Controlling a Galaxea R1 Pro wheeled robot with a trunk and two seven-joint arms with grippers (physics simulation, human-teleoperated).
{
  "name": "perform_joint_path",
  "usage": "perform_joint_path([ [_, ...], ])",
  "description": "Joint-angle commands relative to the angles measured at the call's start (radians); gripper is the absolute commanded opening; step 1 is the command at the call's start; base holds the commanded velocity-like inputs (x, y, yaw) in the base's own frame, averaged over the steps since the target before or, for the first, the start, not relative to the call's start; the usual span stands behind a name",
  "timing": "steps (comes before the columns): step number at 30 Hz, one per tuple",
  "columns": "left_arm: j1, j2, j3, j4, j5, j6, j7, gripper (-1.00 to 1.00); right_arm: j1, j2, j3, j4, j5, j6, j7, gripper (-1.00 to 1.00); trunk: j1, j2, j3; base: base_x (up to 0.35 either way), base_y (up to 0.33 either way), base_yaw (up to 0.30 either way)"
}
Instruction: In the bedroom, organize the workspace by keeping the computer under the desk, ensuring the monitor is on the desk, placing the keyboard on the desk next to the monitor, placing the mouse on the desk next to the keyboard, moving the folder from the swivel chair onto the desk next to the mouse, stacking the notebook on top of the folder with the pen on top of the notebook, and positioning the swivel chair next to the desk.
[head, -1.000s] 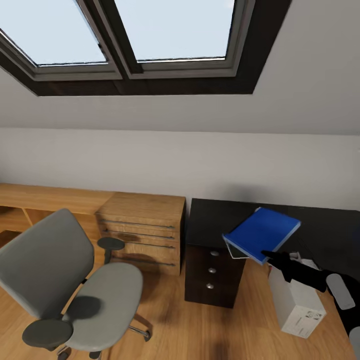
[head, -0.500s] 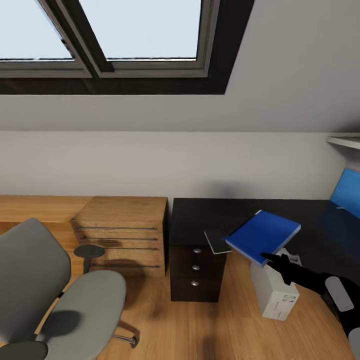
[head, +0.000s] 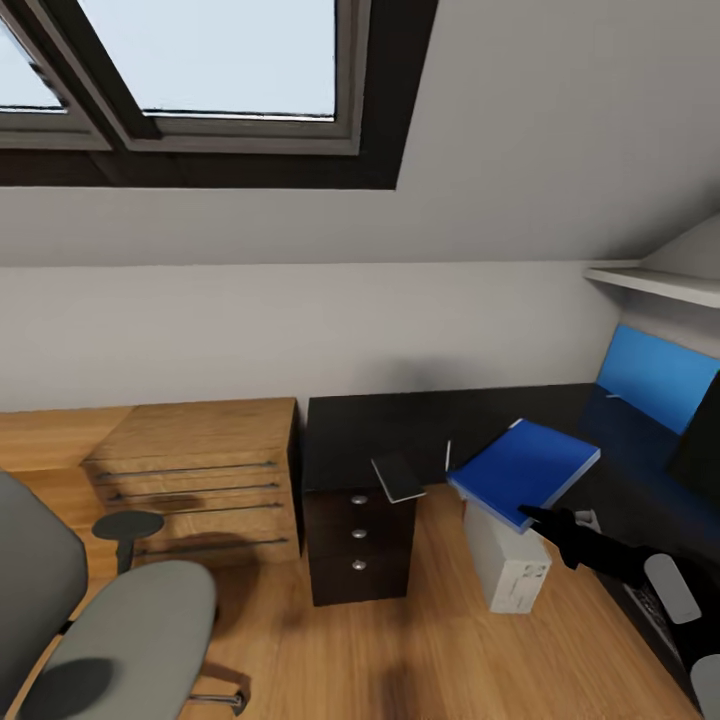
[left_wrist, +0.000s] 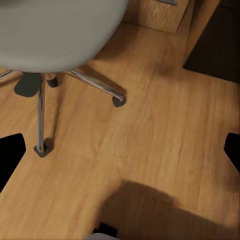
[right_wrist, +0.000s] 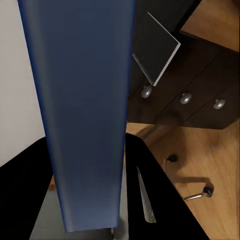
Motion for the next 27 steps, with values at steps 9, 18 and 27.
perform_joint_path([
  [9,-0.001,0.000,-0.002,0.000,0.007,-0.003,-0.003,1.00,-0.002,0.020,-0.001,0.001,0.006,-0.022,0.004,-1.00,0.001,-0.002,-0.002,0.000,0.000,-0.269],
  [18,-0.001,0.000,-0.002,-0.001,0.006,-0.004,-0.003,1.00,-0.002,0.031,0.000,0.003,0.008,-0.065,0.004,-1.00,0.001,-0.002,-0.002,0.012,0.000,-0.110],
  [27,-0.001,0.000,-0.002,-0.001,0.006,-0.004,-0.003,1.00,-0.002,0.026,0.000,0.083,0.008,-0.108,0.009,-1.00,0.001,-0.002,-0.002,0.097,0.000,-0.008],
])
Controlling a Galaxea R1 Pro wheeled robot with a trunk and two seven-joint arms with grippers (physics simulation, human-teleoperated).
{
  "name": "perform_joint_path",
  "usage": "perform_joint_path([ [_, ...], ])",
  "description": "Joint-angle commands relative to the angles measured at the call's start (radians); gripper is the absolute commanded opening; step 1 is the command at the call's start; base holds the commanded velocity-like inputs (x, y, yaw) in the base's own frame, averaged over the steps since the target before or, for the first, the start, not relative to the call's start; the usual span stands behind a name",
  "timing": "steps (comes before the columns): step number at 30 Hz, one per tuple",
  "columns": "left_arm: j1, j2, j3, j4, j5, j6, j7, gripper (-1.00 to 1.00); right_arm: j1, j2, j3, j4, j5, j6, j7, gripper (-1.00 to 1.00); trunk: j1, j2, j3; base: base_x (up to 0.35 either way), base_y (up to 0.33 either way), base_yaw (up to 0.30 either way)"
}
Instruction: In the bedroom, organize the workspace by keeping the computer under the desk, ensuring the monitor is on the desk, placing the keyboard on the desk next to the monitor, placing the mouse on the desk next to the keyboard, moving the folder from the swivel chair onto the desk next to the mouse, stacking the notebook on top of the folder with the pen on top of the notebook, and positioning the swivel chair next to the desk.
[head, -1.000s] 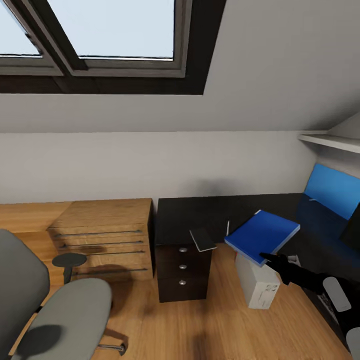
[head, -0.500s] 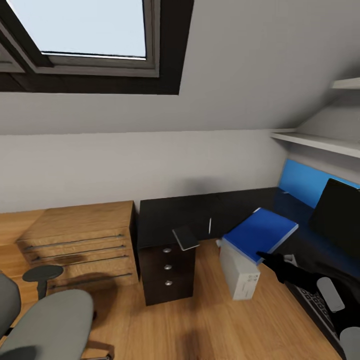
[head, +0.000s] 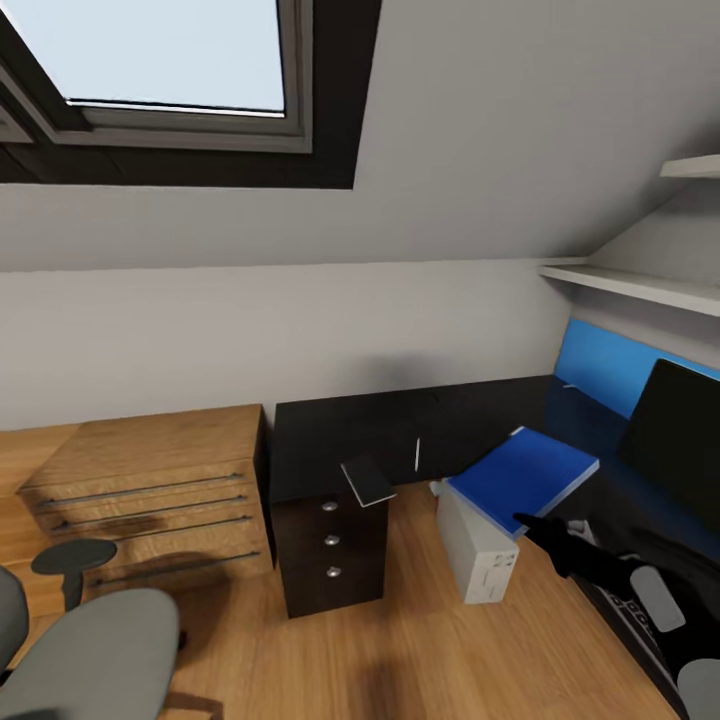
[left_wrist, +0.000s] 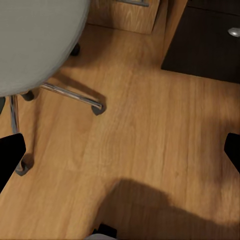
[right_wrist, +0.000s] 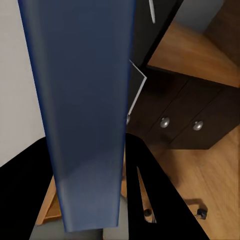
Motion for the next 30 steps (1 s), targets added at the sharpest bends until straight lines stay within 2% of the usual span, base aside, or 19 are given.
perform_joint_path([
  [1,-0.001,0.000,-0.002,0.001,0.007,-0.003,-0.003,1.00,-0.001,0.000,-0.003,0.007,0.001,-0.007,0.004,-1.00,0.001,-0.002,-0.002,0.041,0.000,-0.001],
  [13,-0.001,0.000,-0.002,0.001,0.007,-0.002,-0.003,1.00,-0.001,0.001,-0.004,0.019,-0.002,-0.029,0.008,-1.00,0.001,-0.002,-0.002,0.129,-0.048,0.000],
  [25,-0.001,0.000,-0.002,0.001,0.007,-0.002,-0.003,1.00,-0.001,0.004,-0.004,0.020,-0.004,-0.030,0.008,-1.00,0.001,-0.002,-0.002,0.022,-0.008,0.000],
  [30,-0.001,0.000,-0.002,0.001,0.007,-0.001,-0.003,1.00,-0.001,0.007,-0.003,0.022,-0.006,-0.030,0.007,-1.00,0.001,-0.002,-0.002,0.209,0.000,-0.011],
])
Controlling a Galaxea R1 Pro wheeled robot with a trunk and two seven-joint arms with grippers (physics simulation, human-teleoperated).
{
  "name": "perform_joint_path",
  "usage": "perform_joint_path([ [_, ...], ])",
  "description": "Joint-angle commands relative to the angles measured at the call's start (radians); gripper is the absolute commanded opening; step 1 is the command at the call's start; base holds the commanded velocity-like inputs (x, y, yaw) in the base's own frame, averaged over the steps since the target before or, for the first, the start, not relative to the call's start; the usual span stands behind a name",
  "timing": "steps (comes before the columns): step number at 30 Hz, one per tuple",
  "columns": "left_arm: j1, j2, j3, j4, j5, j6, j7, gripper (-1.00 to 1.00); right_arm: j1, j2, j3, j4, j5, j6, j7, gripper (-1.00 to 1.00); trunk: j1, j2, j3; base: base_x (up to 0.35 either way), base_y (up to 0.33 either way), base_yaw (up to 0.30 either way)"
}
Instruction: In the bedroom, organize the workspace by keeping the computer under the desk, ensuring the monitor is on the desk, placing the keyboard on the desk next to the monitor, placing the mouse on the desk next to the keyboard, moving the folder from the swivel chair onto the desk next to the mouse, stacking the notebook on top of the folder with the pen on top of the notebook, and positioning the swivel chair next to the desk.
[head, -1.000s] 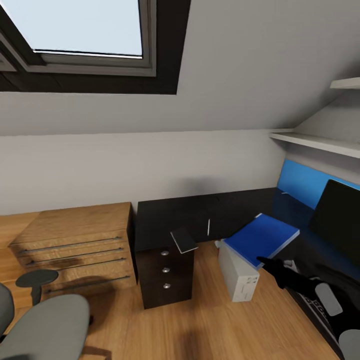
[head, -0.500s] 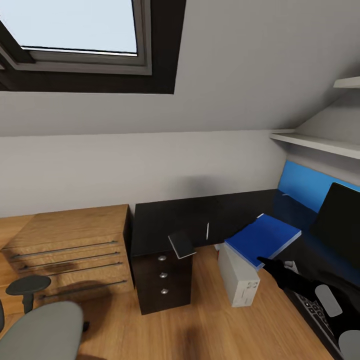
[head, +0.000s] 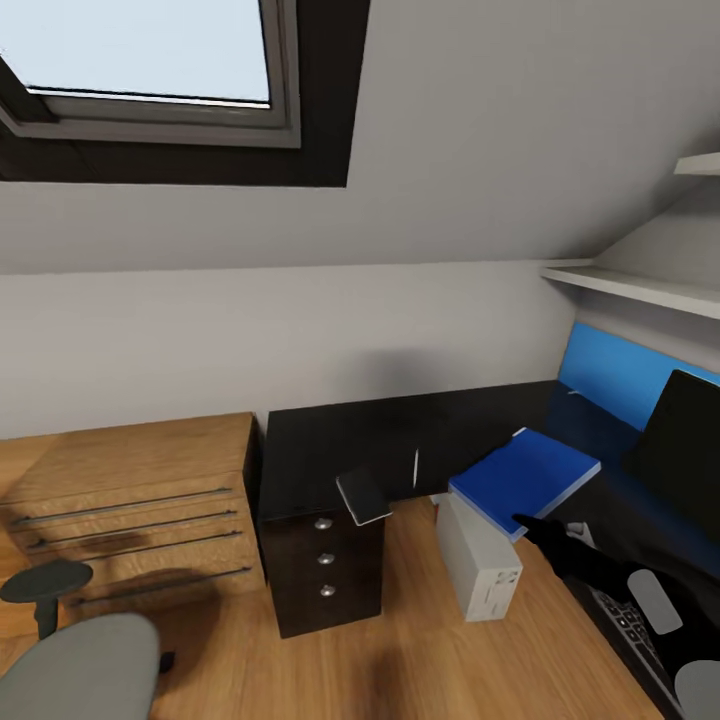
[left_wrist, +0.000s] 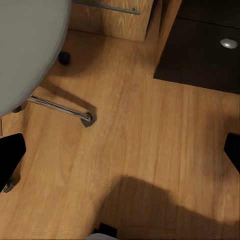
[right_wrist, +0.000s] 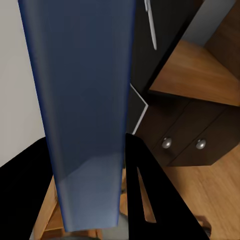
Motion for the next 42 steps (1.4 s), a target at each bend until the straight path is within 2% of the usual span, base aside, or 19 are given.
perform_joint_path([
  [1,-0.001,0.000,-0.002,0.001,0.007,-0.003,-0.003,1.00,-0.001,0.000,-0.003,0.001,0.000,0.006,0.002,-1.00,0.001,-0.002,-0.002,0.163,0.000,-0.076],
  [11,-0.001,0.000,-0.001,0.001,0.007,-0.003,-0.003,1.00,-0.001,0.000,-0.006,0.002,-0.001,0.005,0.003,-1.00,0.001,-0.002,-0.002,0.040,0.000,-0.153],
  [38,-0.001,-0.002,-0.001,0.001,0.007,-0.004,-0.003,1.00,-0.001,0.001,-0.006,0.004,0.000,-0.017,0.000,-1.00,0.001,-0.002,-0.002,0.001,0.000,-0.037],
  [42,-0.001,-0.005,-0.001,0.001,0.007,-0.004,-0.003,1.00,-0.001,0.001,-0.006,0.004,0.002,-0.045,-0.003,-1.00,0.001,-0.002,-0.002,0.192,0.000,0.000],
])
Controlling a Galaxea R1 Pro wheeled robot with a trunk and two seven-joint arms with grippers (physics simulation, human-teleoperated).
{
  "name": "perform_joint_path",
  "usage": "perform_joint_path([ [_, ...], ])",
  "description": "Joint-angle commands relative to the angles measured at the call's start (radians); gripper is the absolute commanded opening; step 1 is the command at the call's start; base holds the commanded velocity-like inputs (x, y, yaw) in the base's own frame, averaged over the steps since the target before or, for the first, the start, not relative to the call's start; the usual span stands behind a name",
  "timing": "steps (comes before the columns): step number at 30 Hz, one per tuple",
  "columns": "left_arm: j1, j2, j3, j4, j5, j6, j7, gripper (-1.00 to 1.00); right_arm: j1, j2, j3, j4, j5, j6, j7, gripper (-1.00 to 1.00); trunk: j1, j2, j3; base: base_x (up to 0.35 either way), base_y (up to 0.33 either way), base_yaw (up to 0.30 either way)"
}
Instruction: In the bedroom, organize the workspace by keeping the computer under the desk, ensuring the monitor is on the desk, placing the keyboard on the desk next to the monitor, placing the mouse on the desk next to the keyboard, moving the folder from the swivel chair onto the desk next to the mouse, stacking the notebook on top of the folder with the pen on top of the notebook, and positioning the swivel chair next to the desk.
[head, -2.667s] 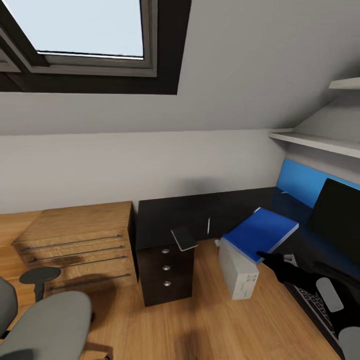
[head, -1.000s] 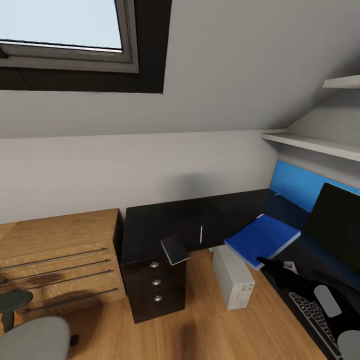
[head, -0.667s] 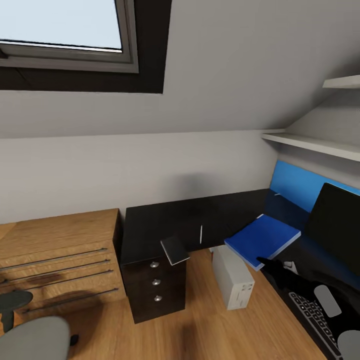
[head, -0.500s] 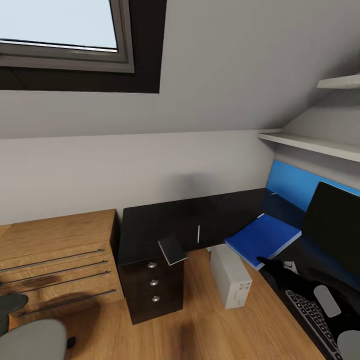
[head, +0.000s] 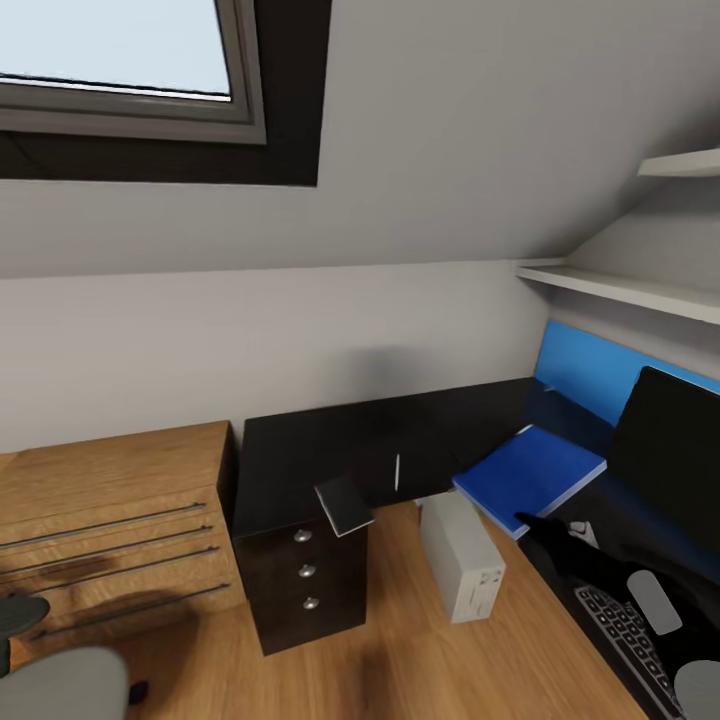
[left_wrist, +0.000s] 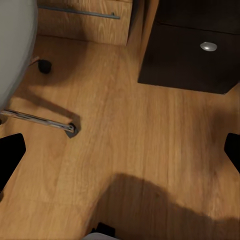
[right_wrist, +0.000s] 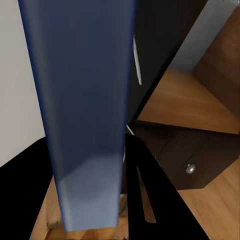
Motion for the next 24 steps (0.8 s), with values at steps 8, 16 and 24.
perform_joint_path([
  [8,-0.001,-0.001,-0.002,0.000,0.006,-0.003,-0.003,1.00,-0.001,0.000,-0.003,0.000,0.000,-0.014,0.003,-1.00,0.001,-0.002,-0.002,0.115,0.000,0.000],
  [16,-0.001,-0.001,-0.002,0.001,0.006,-0.004,-0.003,1.00,-0.001,0.000,-0.003,0.000,0.000,-0.015,0.003,-1.00,0.001,-0.002,-0.002,0.219,-0.058,0.000],
  [24,-0.001,-0.001,-0.002,0.000,0.006,-0.003,-0.003,1.00,-0.001,0.000,-0.003,0.000,0.000,-0.015,0.001,-1.00,0.001,-0.002,-0.002,0.097,-0.080,0.000],
])
